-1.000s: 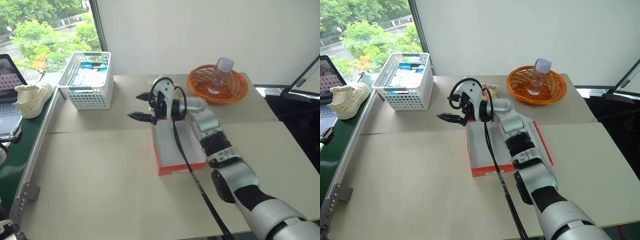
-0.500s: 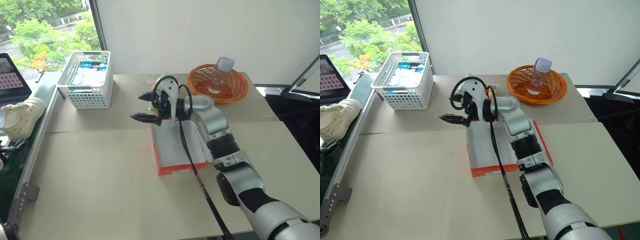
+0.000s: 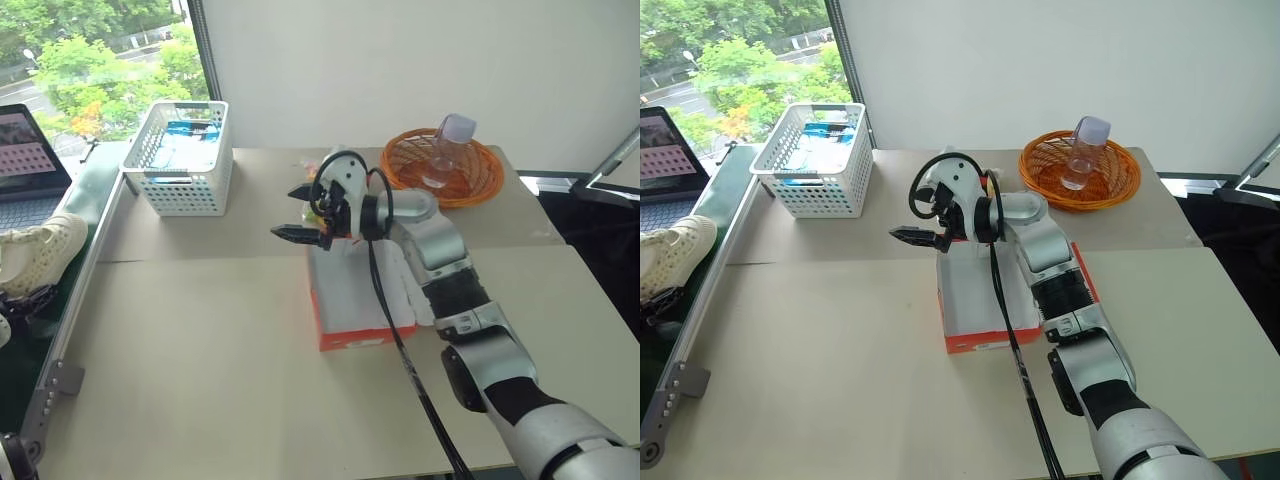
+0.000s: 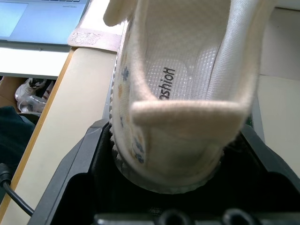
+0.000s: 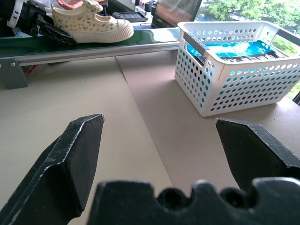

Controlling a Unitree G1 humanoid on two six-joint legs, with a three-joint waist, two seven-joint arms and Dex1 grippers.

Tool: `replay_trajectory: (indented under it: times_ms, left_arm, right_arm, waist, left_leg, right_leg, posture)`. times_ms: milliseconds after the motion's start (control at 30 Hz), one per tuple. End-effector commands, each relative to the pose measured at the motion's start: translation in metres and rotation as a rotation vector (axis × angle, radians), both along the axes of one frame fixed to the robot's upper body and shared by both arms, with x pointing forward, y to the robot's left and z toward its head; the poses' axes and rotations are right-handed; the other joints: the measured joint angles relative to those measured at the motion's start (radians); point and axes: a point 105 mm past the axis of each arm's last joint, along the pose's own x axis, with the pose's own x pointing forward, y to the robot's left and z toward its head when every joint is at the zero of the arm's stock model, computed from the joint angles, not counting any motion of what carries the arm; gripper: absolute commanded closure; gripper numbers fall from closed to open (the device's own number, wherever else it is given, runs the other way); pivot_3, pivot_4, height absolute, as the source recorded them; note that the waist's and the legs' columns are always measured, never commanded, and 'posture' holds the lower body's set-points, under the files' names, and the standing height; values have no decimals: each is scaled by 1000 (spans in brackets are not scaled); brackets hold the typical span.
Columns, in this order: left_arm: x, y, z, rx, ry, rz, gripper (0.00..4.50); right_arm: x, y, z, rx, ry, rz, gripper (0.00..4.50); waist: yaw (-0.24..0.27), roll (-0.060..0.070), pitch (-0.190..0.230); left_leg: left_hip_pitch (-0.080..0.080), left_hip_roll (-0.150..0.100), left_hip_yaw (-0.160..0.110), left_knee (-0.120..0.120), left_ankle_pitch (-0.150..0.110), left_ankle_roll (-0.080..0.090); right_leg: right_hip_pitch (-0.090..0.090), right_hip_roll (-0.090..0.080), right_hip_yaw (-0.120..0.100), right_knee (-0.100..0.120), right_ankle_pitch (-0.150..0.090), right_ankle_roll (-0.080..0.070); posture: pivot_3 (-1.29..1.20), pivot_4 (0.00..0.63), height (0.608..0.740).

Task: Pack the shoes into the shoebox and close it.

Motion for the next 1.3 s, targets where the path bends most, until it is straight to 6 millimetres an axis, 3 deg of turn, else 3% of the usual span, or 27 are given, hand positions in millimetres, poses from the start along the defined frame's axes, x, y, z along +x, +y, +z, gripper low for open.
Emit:
replay_trajectory:
  times_ms: [33,100,167,267,333,467,733,833,1067,1300]
  left_arm:
    - [26,-35,58,60,-214,-122,1740]
    - [38,-71,86,97,-313,-215,1740]
    - [43,-100,102,101,-376,-273,1740]
    - [55,-161,120,72,-467,-399,1740]
    - [57,-182,122,47,-483,-435,1740]
    - [66,-250,119,-71,-516,-561,1740]
    - [70,-335,115,-218,-528,-720,1740]
    - [69,-353,114,-255,-524,-766,1740]
    - [51,-378,91,-285,-444,-862,1740]
    - [37,-368,85,-292,-419,-827,1740]
  right_arm:
    - [-7,0,26,77,-22,24,0]
    - [-8,-7,35,160,52,22,0]
    - [-10,-13,41,222,112,22,0]
    - [-8,-27,53,358,260,-7,0]
    - [-8,-33,55,387,306,-26,0]
    - [-3,-49,62,518,460,-78,0]
    - [-12,-50,52,569,615,-104,0]
    - [-14,-48,48,562,615,-128,0]
    - [-9,-51,45,577,600,-190,0]
    - [11,-68,44,646,621,-278,0]
  waist:
    - [14,-2,0]
    - [23,-5,-1]
    - [22,-7,-1]
    - [21,-7,-1]
    - [20,-7,-1]
    - [5,-7,-1]
    - [-8,-7,-1]
    - [-5,-7,-1]
    - [-9,-7,-1]
    - [-6,-6,-1]
  left_leg:
    - [-1,0,0,0,0,0]
    - [-4,0,-2,1,0,0]
    - [-8,0,-2,3,0,0]
    - [-10,0,-3,4,0,0]
    - [-9,0,-2,4,0,1]
    - [-8,0,-2,4,0,1]
    - [-8,-1,-3,5,0,1]
    - [-8,-1,-3,5,0,1]
    - [-8,-1,-3,5,0,2]
    - [-8,-1,-3,6,1,2]
  right_leg:
    - [0,0,0,0,0,0]
    - [-1,0,-2,-1,0,0]
    - [-2,0,-2,-2,1,1]
    - [-2,0,-2,-3,3,2]
    - [-2,0,-1,-3,3,2]
    - [-2,1,1,-2,3,2]
    - [-2,2,3,-2,3,3]
    - [-2,2,3,-3,3,3]
    - [-2,3,4,-3,3,4]
    - [-2,3,4,-3,3,4]
  posture:
    - [0,150,740]
    - [0,150,740]
    - [0,150,740]
    - [0,150,740]
    - [0,150,740]
    - [0,150,740]
    - [0,150,740]
    - [0,150,740]
    - [0,150,740]
    - [0,150,740]
